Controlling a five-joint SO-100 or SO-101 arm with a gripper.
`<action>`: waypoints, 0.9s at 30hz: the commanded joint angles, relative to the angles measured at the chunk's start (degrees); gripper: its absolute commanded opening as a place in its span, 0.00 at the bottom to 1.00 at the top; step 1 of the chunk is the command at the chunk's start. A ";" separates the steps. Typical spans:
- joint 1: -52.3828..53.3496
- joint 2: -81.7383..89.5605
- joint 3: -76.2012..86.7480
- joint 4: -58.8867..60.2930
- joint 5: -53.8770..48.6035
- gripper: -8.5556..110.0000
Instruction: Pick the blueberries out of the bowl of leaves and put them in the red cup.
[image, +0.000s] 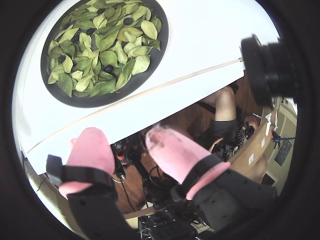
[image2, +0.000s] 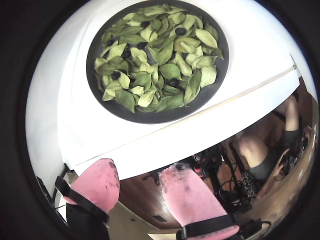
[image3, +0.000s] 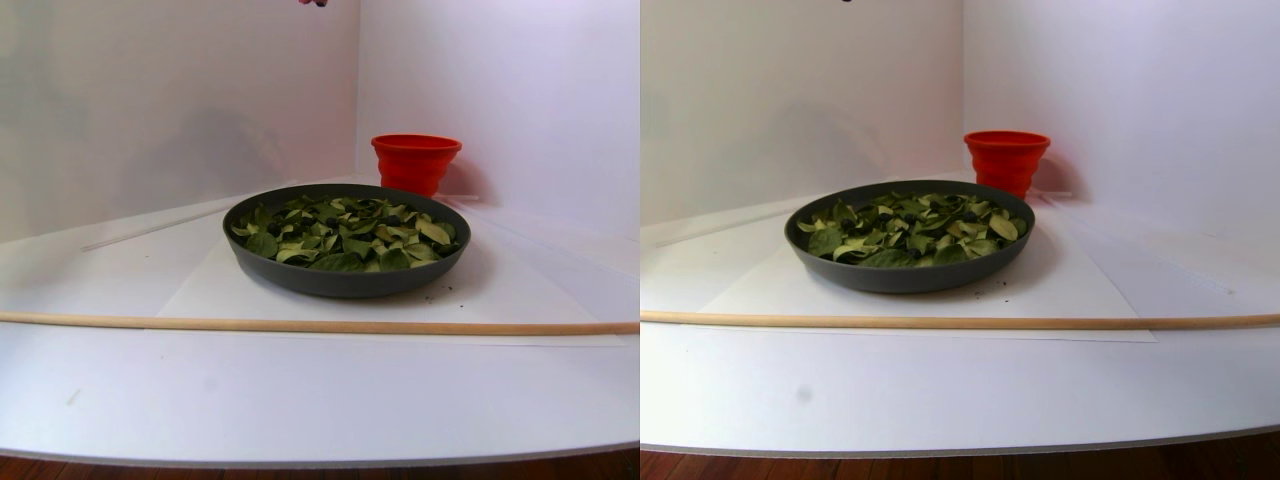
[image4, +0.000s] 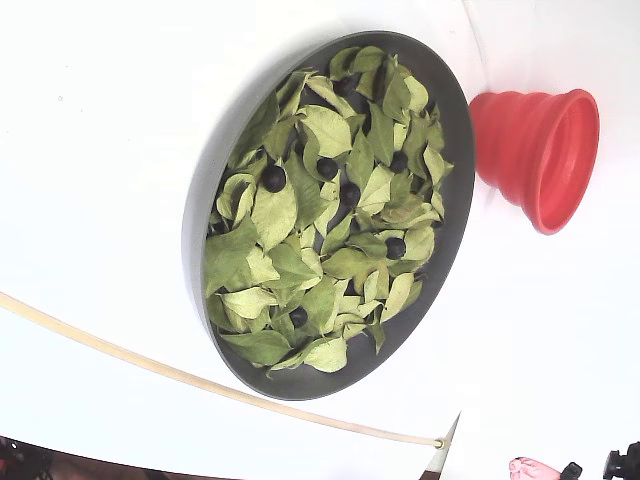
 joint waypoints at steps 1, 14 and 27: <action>0.18 -0.97 -0.26 -2.64 -1.23 0.21; 2.29 -11.07 2.11 -14.50 -4.83 0.21; 2.55 -18.11 5.80 -23.82 -6.59 0.21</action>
